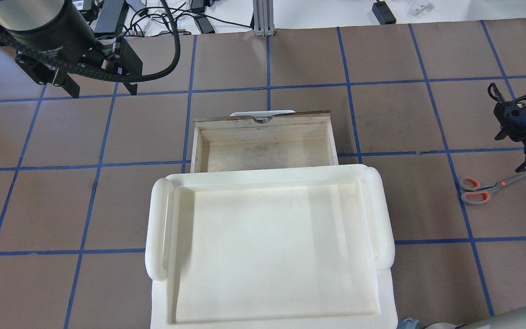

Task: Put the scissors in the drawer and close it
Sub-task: 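Lower the right gripper onto the scissors and close on the handles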

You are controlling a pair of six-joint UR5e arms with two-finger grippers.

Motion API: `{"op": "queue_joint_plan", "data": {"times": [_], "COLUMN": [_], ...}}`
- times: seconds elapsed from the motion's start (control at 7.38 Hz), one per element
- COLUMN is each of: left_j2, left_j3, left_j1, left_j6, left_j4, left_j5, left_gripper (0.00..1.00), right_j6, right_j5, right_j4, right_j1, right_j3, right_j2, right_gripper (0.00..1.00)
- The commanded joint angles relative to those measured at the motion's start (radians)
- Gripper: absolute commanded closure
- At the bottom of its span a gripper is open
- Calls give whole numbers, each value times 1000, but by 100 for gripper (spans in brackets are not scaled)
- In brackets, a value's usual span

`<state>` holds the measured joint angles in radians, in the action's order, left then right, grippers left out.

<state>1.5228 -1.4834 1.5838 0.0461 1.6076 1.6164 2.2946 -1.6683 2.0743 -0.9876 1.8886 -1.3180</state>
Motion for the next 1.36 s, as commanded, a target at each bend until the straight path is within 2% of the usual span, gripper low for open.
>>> {"op": "queue_joint_plan", "data": {"times": [0.0,0.14,0.54,1.22], "left_j2": [0,-4,-6,-9], "left_j3": [0,0,0,0], "left_j1": [1,1,-1,-2], "left_j6": [0,0,0,0], "left_j4": [0,0,2,2], "left_j5": [2,0,3,4], "left_gripper": [0,0,0,0], "right_j6": [104,153,144,146], "right_j5": [2,-7,-10,-7], "right_j4": [70,96,96,95], "right_j1": [36,38,44,69], "right_j3": [26,32,78,92], "right_j2": [57,83,105,128], "right_gripper": [0,0,0,1]}}
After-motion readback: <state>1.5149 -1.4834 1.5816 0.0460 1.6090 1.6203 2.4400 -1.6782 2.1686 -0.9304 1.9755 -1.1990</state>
